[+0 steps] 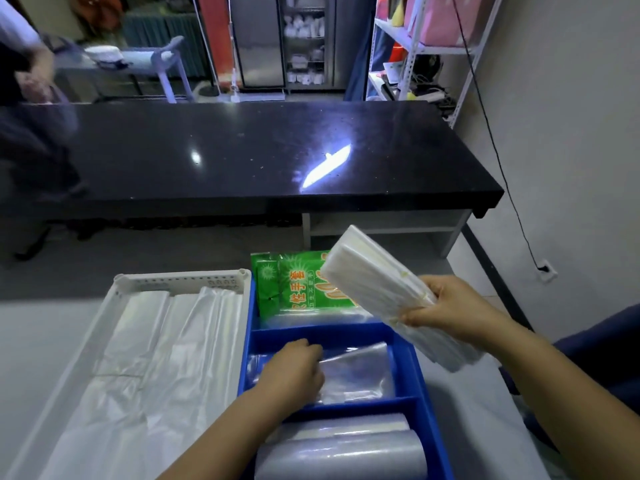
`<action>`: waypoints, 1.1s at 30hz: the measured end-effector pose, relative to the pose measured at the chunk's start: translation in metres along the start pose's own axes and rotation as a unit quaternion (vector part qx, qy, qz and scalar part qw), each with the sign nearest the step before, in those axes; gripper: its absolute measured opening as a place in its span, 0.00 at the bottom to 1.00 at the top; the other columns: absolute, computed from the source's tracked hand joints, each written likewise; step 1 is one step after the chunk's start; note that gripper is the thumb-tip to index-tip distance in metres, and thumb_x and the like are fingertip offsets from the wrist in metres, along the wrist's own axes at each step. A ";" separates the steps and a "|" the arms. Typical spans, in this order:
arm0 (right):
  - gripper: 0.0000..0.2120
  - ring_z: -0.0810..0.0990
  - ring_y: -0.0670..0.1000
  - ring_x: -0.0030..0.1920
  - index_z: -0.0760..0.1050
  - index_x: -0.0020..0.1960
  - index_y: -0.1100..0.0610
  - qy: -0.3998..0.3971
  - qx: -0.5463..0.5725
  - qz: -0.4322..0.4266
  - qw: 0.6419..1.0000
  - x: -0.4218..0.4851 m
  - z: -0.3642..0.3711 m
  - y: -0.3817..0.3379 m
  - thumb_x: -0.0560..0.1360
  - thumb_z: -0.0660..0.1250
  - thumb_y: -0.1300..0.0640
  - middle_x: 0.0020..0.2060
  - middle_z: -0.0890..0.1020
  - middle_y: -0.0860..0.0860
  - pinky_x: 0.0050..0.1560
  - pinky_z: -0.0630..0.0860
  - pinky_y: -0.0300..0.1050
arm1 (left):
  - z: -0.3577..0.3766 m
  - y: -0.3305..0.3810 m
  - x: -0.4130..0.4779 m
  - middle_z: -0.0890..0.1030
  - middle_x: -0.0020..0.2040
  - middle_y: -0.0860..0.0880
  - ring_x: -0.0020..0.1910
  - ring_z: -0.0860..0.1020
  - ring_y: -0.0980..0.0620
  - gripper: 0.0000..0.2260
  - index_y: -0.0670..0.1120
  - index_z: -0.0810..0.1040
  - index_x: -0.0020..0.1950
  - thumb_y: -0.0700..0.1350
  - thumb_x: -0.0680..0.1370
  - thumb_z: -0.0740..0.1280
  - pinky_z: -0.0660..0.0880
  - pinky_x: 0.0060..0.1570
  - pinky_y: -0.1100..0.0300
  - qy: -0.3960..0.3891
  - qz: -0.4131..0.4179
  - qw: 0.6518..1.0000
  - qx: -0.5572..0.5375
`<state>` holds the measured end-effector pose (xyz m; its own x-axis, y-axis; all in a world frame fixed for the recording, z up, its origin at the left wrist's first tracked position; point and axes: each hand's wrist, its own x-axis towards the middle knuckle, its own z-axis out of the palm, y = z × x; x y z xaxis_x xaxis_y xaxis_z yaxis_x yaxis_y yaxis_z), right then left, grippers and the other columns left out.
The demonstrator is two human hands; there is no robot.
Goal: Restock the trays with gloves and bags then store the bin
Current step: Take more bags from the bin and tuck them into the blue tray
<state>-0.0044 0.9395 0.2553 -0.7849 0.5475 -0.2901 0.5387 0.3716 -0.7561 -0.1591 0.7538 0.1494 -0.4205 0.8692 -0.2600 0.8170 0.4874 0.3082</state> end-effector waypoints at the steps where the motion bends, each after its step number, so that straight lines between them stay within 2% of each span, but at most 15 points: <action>1: 0.14 0.80 0.46 0.47 0.76 0.50 0.45 -0.008 -0.007 -0.008 1.000 0.004 0.003 -0.005 0.67 0.74 0.56 0.45 0.81 0.45 0.46 0.80 0.45 | -0.002 0.001 -0.005 0.74 0.44 0.46 0.48 0.75 0.43 0.03 0.49 0.67 0.39 0.44 0.73 0.60 0.64 0.38 0.57 -0.006 -0.001 1.000 -0.020; 3: 0.14 0.79 0.44 0.47 0.76 0.51 0.44 -0.026 -0.053 -0.035 0.998 0.012 0.012 -0.018 0.67 0.73 0.54 0.46 0.81 0.44 0.47 0.80 0.45 | -0.005 0.003 -0.017 0.78 0.47 0.47 0.48 0.76 0.44 0.02 0.51 0.69 0.40 0.45 0.73 0.61 0.63 0.38 0.58 -0.008 -0.002 0.999 -0.037; 5: 0.14 0.79 0.45 0.46 0.76 0.53 0.44 -0.038 -0.163 -0.069 0.983 0.018 0.026 -0.030 0.68 0.72 0.50 0.45 0.81 0.44 0.47 0.79 0.46 | -0.006 0.004 -0.028 0.81 0.49 0.47 0.50 0.77 0.45 0.01 0.50 0.71 0.43 0.46 0.72 0.62 0.64 0.38 0.58 -0.002 -0.007 0.999 -0.042; 8: 0.09 0.78 0.52 0.44 0.76 0.49 0.48 -0.036 -0.357 -0.139 0.923 0.030 0.054 -0.040 0.69 0.67 0.50 0.41 0.81 0.48 0.41 0.77 0.48 | -0.004 0.003 -0.040 0.82 0.48 0.48 0.50 0.78 0.47 0.06 0.50 0.72 0.45 0.50 0.71 0.62 0.69 0.41 0.56 0.009 -0.025 0.998 -0.065; 11: 0.08 0.78 0.56 0.46 0.75 0.47 0.52 -0.101 -0.418 -0.148 0.890 0.039 0.082 -0.034 0.69 0.65 0.52 0.43 0.81 0.52 0.38 0.72 0.45 | -0.002 0.005 -0.049 0.81 0.50 0.50 0.51 0.77 0.49 0.08 0.50 0.73 0.47 0.52 0.71 0.62 0.71 0.43 0.57 0.018 -0.030 0.996 -0.083; 13: 0.08 0.78 0.55 0.47 0.75 0.47 0.52 -0.151 -0.419 -0.135 0.885 0.042 0.094 -0.025 0.69 0.65 0.52 0.44 0.82 0.52 0.39 0.71 0.44 | -0.001 0.006 -0.053 0.81 0.52 0.51 0.52 0.77 0.50 0.08 0.51 0.74 0.48 0.52 0.73 0.62 0.67 0.41 0.59 0.025 -0.029 0.995 -0.097; 15: 0.08 0.78 0.54 0.46 0.75 0.46 0.53 -0.176 -0.388 -0.114 0.898 0.045 0.100 -0.017 0.67 0.67 0.53 0.42 0.80 0.50 0.43 0.75 0.47 | -0.001 0.006 -0.055 0.81 0.53 0.51 0.53 0.77 0.50 0.08 0.52 0.75 0.50 0.51 0.74 0.61 0.66 0.42 0.60 0.032 -0.026 0.993 -0.107; 18: 0.07 0.76 0.52 0.44 0.73 0.43 0.53 -0.171 -0.382 -0.103 0.902 0.050 0.107 -0.010 0.67 0.66 0.53 0.40 0.78 0.49 0.44 0.75 0.47 | 0.001 0.007 -0.056 0.80 0.55 0.50 0.55 0.76 0.48 0.10 0.51 0.74 0.54 0.51 0.75 0.60 0.70 0.48 0.57 0.036 -0.033 0.994 -0.097; 21: 0.07 0.77 0.55 0.48 0.70 0.45 0.51 -0.147 -0.399 -0.120 0.897 0.053 0.113 -0.009 0.68 0.65 0.53 0.47 0.80 0.52 0.42 0.72 0.46 | 0.000 0.008 -0.054 0.81 0.55 0.49 0.56 0.76 0.47 0.10 0.51 0.74 0.54 0.50 0.76 0.59 0.71 0.49 0.56 0.040 -0.045 0.994 -0.088; 28: 0.21 0.77 0.55 0.57 0.67 0.62 0.48 -0.081 -0.412 -0.171 0.891 0.045 0.113 -0.007 0.71 0.66 0.49 0.57 0.79 0.50 0.51 0.74 0.48 | -0.005 0.010 -0.049 0.79 0.53 0.47 0.53 0.75 0.45 0.08 0.50 0.74 0.52 0.48 0.77 0.57 0.69 0.46 0.55 0.064 0.001 0.997 -0.039; 30: 0.24 0.75 0.54 0.60 0.65 0.67 0.47 -0.071 -0.403 -0.169 0.896 0.042 0.110 -0.006 0.73 0.66 0.52 0.61 0.76 0.49 0.54 0.74 0.49 | -0.005 0.006 -0.047 0.78 0.52 0.48 0.52 0.75 0.47 0.07 0.49 0.75 0.50 0.47 0.76 0.59 0.69 0.46 0.55 0.084 0.019 0.996 -0.018; 33: 0.27 0.72 0.53 0.63 0.60 0.72 0.46 -0.083 -0.380 -0.162 0.907 0.039 0.109 -0.002 0.75 0.63 0.56 0.66 0.72 0.50 0.59 0.72 0.49 | -0.003 -0.002 -0.042 0.79 0.40 0.54 0.41 0.77 0.52 0.04 0.51 0.77 0.38 0.48 0.65 0.68 0.72 0.37 0.60 0.120 0.063 0.990 0.035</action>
<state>-0.0696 0.8788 0.1815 -0.9411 0.2203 -0.2564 0.2772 0.9370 -0.2126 -0.1445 0.7168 0.1619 -0.3889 0.9213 0.0042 0.8906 0.3748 0.2577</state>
